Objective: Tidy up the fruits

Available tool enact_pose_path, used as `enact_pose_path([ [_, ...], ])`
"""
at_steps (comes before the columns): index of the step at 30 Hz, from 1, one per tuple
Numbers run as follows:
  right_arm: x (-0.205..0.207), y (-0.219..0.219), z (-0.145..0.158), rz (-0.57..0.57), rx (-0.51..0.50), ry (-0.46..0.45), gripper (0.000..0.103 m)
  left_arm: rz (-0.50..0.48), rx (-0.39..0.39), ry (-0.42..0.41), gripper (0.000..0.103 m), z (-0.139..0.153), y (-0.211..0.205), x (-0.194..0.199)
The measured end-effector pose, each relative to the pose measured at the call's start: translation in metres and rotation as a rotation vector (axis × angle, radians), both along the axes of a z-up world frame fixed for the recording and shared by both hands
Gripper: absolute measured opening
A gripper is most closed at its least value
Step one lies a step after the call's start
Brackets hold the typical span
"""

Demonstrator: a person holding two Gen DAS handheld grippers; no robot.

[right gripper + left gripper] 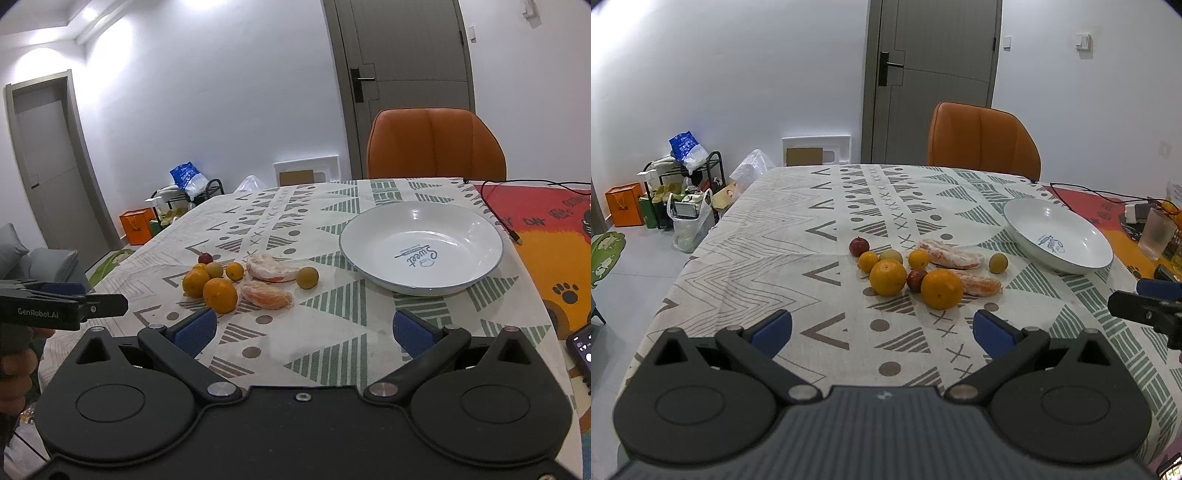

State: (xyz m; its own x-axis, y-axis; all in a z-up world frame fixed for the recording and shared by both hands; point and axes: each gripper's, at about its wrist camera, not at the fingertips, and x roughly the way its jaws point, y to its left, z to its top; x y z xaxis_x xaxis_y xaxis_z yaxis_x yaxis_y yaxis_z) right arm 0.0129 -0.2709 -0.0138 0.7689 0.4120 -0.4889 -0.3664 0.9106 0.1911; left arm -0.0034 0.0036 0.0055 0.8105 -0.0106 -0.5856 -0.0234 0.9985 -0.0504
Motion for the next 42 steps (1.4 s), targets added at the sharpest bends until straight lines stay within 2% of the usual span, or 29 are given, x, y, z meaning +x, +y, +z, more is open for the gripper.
enact_pose_path([
  [42,-0.0005,-0.0004,-0.0001,-0.006,-0.005,0.0,0.103,0.002,-0.025,-0.034,0.103,0.0049,0.0046,-0.0027],
])
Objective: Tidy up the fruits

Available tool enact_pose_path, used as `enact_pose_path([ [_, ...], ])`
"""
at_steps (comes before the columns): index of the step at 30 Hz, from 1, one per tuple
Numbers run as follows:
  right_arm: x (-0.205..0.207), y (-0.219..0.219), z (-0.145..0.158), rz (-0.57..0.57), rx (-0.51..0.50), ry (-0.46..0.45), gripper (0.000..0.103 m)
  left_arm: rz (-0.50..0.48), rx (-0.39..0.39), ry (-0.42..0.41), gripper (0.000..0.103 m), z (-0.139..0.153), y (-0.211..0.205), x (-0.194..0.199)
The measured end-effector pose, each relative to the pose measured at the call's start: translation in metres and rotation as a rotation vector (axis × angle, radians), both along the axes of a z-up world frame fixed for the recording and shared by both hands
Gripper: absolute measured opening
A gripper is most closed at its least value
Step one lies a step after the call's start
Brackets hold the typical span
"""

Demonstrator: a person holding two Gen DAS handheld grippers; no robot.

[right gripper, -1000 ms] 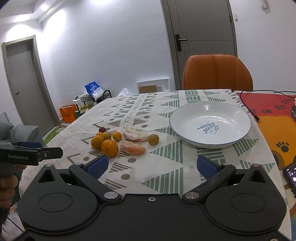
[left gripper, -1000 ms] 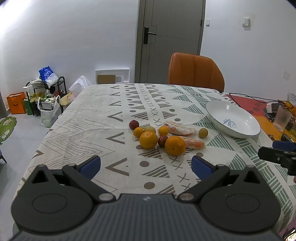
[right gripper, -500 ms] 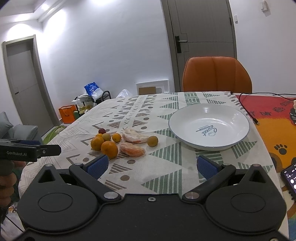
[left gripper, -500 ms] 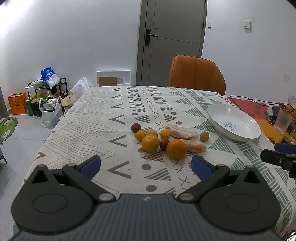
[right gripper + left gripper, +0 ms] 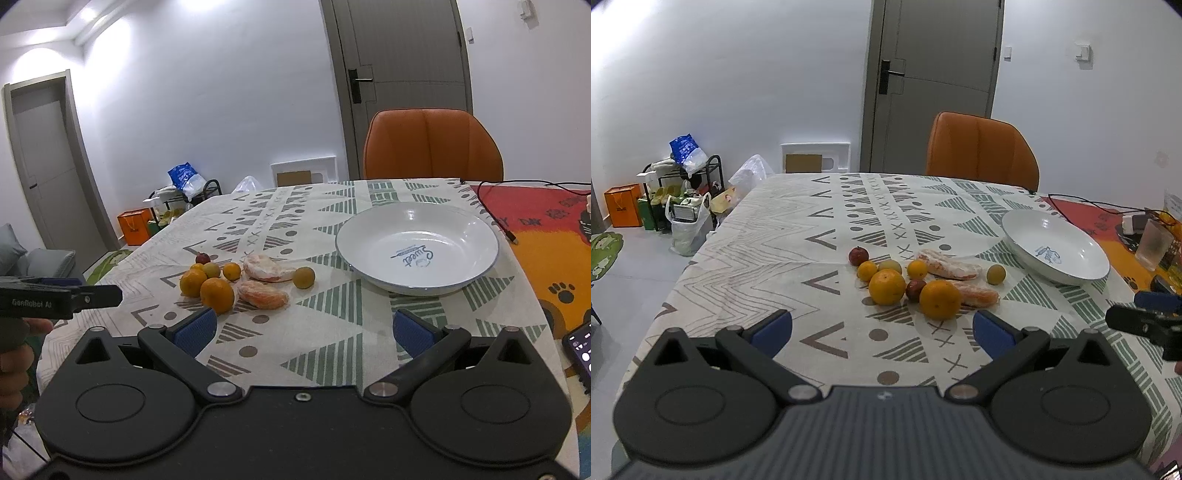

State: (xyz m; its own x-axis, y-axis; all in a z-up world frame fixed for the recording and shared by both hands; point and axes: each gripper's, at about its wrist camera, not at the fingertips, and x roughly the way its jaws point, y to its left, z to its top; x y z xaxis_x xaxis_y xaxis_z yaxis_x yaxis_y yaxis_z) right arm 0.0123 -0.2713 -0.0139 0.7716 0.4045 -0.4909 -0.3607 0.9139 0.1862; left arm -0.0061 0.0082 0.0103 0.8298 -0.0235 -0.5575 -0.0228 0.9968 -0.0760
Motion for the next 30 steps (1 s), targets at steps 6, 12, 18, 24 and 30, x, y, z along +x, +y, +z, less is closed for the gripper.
enact_pose_path([
  [6,0.004,-0.001,-0.004,0.022,0.016,0.008,0.103,-0.015,-0.019,-0.017,0.103,-0.002,-0.005,0.006],
  [12,0.012,0.0,-0.01,0.029,0.012,0.007,0.103,-0.026,-0.04,-0.017,0.101,-0.008,-0.012,0.017],
  [18,0.021,-0.001,-0.015,0.033,0.017,0.008,0.103,-0.028,-0.055,-0.019,0.101,-0.016,-0.016,0.025],
  [24,0.029,-0.001,-0.019,0.053,0.041,0.016,0.103,-0.033,-0.07,-0.006,0.096,-0.025,-0.019,0.035],
  [30,0.04,0.004,-0.025,0.086,0.062,0.031,0.094,-0.046,-0.091,0.011,0.08,-0.034,-0.02,0.046],
])
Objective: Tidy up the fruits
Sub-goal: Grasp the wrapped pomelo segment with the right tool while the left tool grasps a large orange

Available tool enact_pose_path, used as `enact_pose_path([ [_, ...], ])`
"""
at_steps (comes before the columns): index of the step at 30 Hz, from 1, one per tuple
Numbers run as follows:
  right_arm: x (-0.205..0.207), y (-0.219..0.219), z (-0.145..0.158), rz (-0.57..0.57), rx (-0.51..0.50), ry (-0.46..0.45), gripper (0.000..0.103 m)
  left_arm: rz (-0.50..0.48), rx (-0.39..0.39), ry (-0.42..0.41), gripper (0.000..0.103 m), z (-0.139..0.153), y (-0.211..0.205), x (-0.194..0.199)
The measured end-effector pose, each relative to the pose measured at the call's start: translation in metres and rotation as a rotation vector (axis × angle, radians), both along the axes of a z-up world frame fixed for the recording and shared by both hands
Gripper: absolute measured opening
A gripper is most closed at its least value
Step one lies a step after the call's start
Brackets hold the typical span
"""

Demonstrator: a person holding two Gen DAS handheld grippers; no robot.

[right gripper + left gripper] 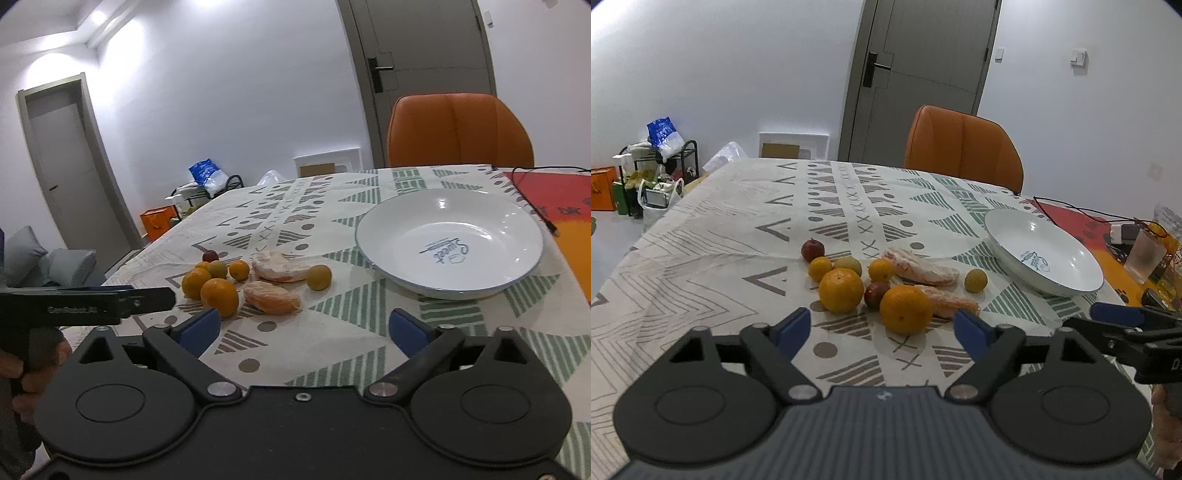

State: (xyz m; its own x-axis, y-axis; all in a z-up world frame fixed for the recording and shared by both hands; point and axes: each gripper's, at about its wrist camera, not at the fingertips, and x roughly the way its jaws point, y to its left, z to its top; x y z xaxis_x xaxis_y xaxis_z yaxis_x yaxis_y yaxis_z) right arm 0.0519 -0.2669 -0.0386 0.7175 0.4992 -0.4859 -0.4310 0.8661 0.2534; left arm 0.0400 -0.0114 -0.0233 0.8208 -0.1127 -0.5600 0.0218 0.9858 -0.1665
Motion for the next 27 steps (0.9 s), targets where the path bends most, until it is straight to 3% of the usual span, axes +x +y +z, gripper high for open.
enact_pose_path([
  [4,0.008,0.005,-0.004,0.016,0.01,0.017,0.088,-0.005,-0.024,0.023,0.072,-0.006,0.001,0.009],
  [14,0.031,0.011,-0.012,0.054,0.025,0.053,0.079,-0.023,-0.051,0.053,0.071,-0.016,-0.004,0.032],
  [23,0.051,0.011,-0.021,0.083,0.049,0.096,0.072,-0.049,-0.066,0.097,0.059,-0.024,-0.013,0.054],
  [27,0.061,0.015,-0.024,0.106,0.051,0.118,0.069,-0.048,-0.075,0.137,0.041,-0.03,-0.013,0.063],
])
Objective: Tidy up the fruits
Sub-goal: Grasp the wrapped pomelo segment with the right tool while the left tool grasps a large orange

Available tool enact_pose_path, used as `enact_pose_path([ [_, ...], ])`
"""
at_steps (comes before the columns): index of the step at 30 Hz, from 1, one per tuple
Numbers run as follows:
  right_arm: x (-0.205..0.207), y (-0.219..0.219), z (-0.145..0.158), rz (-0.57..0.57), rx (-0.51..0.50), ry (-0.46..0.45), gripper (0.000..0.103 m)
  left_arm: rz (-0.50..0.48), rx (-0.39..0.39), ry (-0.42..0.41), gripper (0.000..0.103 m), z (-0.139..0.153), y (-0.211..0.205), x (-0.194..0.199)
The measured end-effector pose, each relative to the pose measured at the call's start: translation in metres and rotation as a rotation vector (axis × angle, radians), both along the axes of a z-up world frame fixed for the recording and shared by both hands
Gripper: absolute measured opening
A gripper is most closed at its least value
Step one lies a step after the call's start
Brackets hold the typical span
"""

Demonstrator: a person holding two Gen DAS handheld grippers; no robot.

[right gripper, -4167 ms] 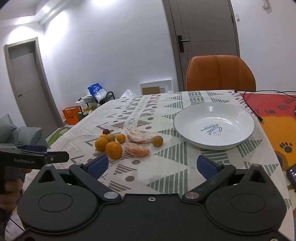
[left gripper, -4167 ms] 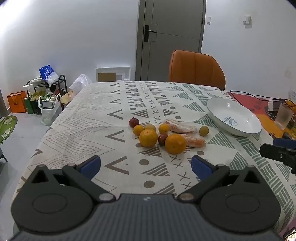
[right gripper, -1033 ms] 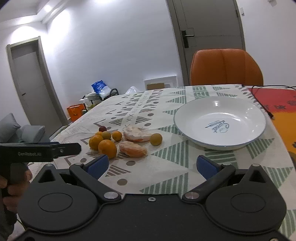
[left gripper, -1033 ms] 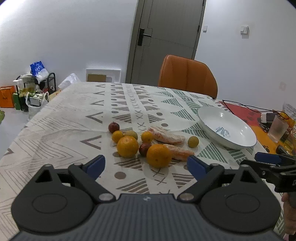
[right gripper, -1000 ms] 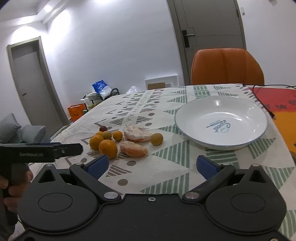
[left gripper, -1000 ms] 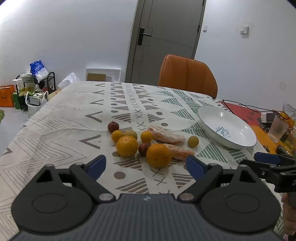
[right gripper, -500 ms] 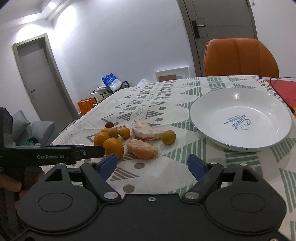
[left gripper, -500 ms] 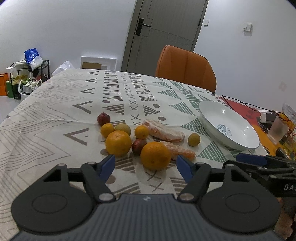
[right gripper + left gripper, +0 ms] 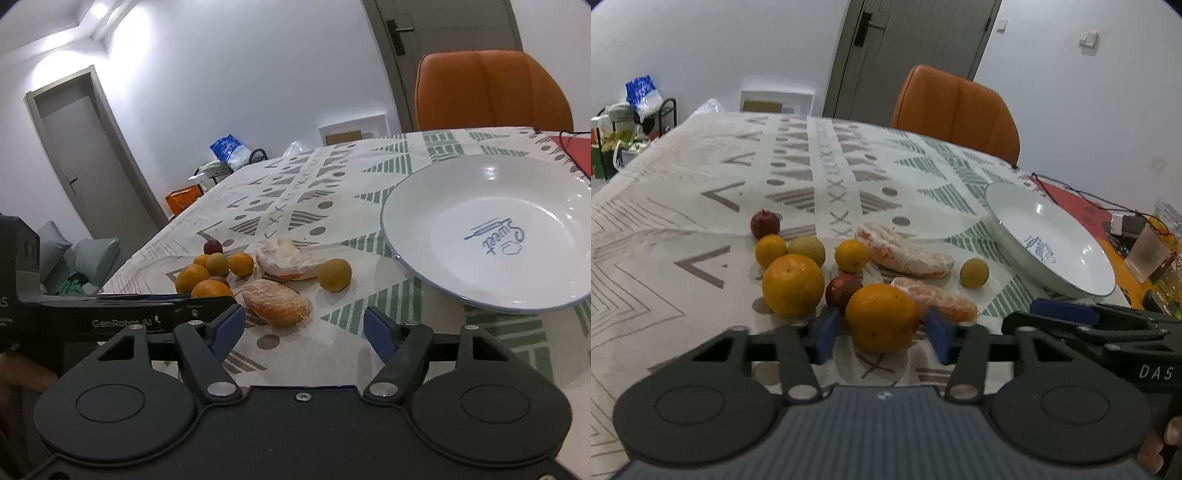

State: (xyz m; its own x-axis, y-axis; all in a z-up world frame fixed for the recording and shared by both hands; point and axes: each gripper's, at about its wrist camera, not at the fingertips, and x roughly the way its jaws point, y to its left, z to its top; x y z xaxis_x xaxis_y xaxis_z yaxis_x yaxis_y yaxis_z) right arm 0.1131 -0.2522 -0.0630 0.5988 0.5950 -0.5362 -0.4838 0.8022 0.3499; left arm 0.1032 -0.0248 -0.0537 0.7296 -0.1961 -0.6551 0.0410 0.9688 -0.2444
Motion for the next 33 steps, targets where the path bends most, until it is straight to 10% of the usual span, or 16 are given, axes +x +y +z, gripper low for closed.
enact_pose_path([
  [22,0.024,0.043,0.001,0.269,-0.018,0.108,0.055,0.107,0.033,-0.07,0.041,0.013,0.027,-0.029],
  [33,0.034,0.067,0.001,0.232,-0.128,0.04,0.056,0.124,0.07,-0.088,0.041,0.009,0.028,-0.041],
])
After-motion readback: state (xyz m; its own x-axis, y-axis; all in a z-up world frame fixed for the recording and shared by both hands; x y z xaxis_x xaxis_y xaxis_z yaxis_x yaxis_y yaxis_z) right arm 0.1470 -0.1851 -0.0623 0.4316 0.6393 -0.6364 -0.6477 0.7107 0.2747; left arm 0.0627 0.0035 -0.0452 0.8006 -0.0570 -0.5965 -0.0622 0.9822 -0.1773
